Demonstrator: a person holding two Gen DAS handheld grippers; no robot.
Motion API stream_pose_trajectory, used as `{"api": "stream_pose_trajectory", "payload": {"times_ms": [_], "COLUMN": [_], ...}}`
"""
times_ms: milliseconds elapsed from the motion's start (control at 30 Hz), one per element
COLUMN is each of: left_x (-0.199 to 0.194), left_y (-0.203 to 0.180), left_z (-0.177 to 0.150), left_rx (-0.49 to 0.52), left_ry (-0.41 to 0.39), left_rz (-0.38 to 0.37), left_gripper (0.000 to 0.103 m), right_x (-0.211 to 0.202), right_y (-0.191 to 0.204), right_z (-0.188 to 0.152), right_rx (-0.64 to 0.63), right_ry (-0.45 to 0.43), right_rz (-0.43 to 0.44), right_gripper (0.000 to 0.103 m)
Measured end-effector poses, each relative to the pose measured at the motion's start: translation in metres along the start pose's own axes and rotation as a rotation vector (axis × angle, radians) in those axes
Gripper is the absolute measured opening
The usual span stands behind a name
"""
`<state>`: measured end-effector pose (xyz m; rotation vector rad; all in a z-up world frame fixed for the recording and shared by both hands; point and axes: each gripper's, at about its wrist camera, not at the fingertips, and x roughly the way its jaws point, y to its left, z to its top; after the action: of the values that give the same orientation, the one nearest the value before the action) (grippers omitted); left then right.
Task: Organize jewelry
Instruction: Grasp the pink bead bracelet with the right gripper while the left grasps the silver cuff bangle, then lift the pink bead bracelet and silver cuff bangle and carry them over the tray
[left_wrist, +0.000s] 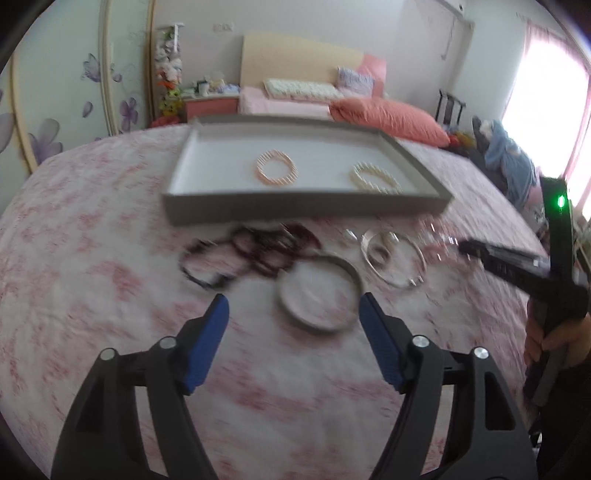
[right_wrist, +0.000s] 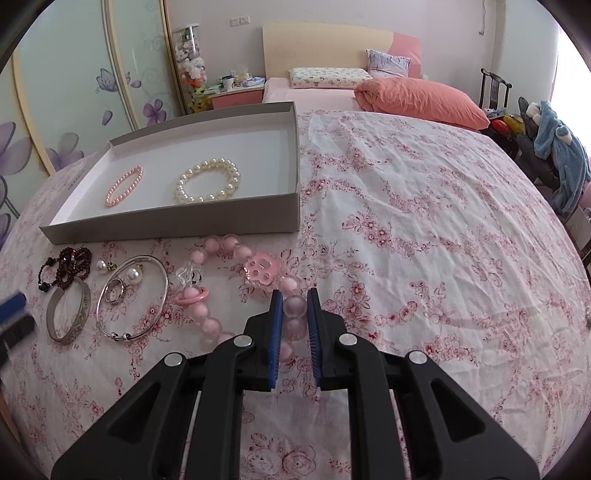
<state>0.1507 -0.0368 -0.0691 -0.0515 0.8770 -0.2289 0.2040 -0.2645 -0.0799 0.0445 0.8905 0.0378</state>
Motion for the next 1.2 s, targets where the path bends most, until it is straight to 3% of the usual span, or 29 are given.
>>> {"api": "stream_pose_trajectory", "payload": {"times_ms": [167,467,633,833,1033,1200], "left_x": [0.023,0.047,0.046,0.028,0.024,0.023], "left_y": [-0.019,-0.031,-0.028,-0.003,0.018,0.017], "left_z": [-0.002,0.015,0.018,0.003,-0.001,-0.001], "left_rx": [-0.004,-0.026,-0.026,0.028,0.019,0.023], "left_ry": [0.066,0.058,0.046,0.060,0.053,0.052], "left_rz": [0.061,0.199,0.201,0.173,0.176,0.170], "left_gripper": [0.074,0.075,0.064,0.065,0.076,0.073], "right_x": [-0.001,-0.001,-0.001,0.000,0.000,0.000], "right_y": [-0.003,-0.005,-0.005,-0.006,-0.006,-0.007], "right_z": [0.000,0.001,0.001,0.002,0.001,0.002], "right_rx": [0.012,0.023,0.022,0.024,0.025,0.028], "right_ry": [0.001,0.001,0.001,0.002,0.002,0.002], "right_rz": [0.014,0.025,0.024,0.027,0.028,0.032], "right_gripper": [0.014,0.014,0.014,0.014,0.015,0.015]}}
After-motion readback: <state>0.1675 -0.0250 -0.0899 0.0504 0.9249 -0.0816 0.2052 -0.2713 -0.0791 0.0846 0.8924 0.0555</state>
